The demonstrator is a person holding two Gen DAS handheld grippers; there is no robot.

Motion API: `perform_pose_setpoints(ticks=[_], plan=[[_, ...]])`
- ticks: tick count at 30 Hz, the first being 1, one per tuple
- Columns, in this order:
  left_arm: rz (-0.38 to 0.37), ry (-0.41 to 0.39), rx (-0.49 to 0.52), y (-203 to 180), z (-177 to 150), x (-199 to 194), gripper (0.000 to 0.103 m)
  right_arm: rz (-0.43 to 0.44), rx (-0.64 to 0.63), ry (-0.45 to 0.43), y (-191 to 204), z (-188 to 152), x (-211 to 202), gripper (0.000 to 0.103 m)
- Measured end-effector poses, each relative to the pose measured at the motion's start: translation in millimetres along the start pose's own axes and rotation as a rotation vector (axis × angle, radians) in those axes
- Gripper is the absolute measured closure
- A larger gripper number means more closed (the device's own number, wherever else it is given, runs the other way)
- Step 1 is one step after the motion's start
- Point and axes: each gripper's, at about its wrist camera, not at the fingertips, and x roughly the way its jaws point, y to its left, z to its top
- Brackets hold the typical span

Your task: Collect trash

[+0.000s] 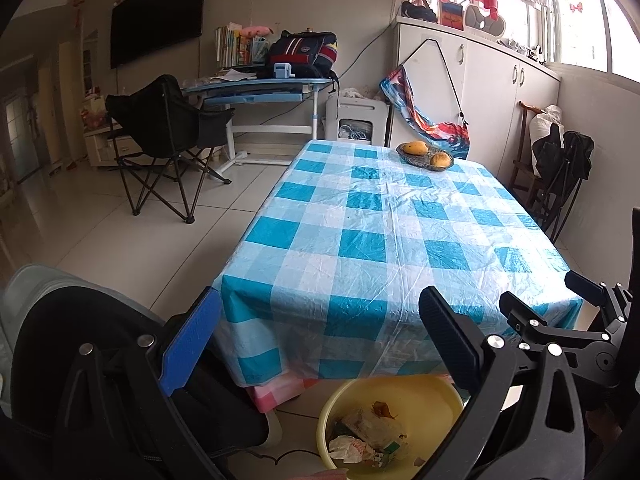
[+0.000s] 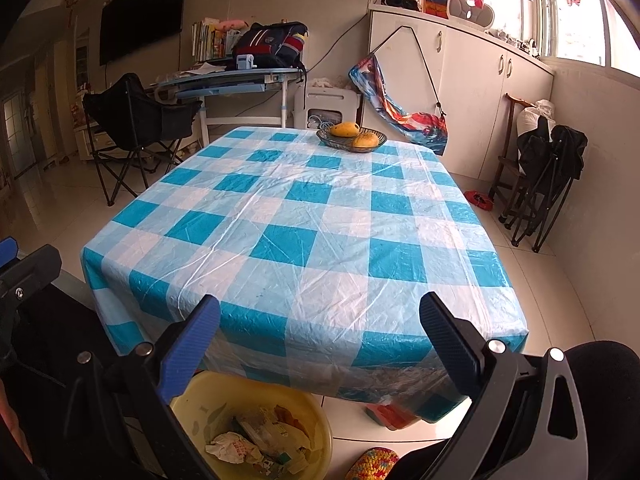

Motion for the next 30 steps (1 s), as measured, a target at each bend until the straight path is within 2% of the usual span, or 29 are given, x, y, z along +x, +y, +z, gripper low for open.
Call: perform_pose_setpoints(ticks=[30], plan=[[0.023, 0.001, 0.02, -1.4, -2.7, 4.0, 0.007, -0.012, -0.005, 0.001, -6.0, -4.8, 1.2, 0.008]])
